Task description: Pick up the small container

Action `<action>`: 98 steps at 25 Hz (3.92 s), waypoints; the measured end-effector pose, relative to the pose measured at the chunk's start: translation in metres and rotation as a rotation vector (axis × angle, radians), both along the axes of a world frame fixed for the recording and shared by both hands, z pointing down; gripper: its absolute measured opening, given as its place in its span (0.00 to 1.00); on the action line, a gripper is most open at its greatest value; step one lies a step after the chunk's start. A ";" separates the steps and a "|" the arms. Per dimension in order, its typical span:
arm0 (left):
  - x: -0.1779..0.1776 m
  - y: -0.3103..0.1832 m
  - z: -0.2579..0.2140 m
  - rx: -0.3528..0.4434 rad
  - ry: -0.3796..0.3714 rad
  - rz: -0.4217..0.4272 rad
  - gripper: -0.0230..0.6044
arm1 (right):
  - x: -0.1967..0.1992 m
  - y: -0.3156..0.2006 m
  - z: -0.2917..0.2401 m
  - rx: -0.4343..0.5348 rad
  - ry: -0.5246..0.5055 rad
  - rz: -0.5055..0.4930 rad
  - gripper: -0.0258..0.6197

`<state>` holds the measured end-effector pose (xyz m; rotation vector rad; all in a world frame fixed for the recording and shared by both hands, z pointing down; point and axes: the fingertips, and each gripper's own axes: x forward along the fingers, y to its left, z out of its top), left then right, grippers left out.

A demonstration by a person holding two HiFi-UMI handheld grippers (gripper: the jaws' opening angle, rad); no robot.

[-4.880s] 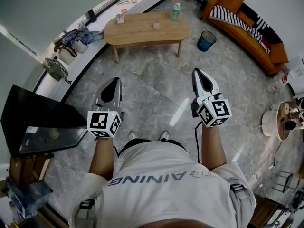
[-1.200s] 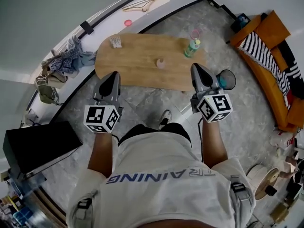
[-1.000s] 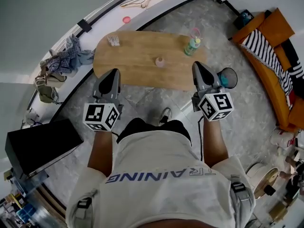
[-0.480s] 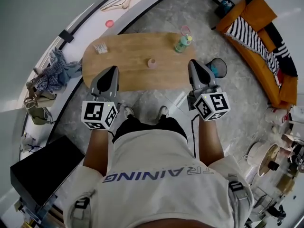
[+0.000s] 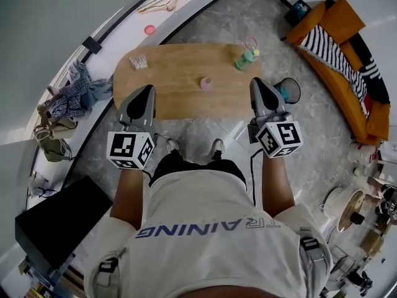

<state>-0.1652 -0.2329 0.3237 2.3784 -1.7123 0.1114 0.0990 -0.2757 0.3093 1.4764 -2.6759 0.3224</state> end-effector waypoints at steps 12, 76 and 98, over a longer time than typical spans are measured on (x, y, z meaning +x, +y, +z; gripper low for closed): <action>0.020 0.000 -0.001 -0.009 -0.021 -0.001 0.04 | 0.005 -0.004 0.012 0.006 0.004 -0.059 0.56; 0.033 -0.078 0.352 -0.323 0.095 0.016 0.04 | -0.085 -0.137 0.583 -0.503 0.354 -0.151 0.79; 0.031 -0.072 0.369 -0.353 0.076 0.000 0.04 | -0.090 -0.157 0.629 -0.522 0.413 -0.113 0.69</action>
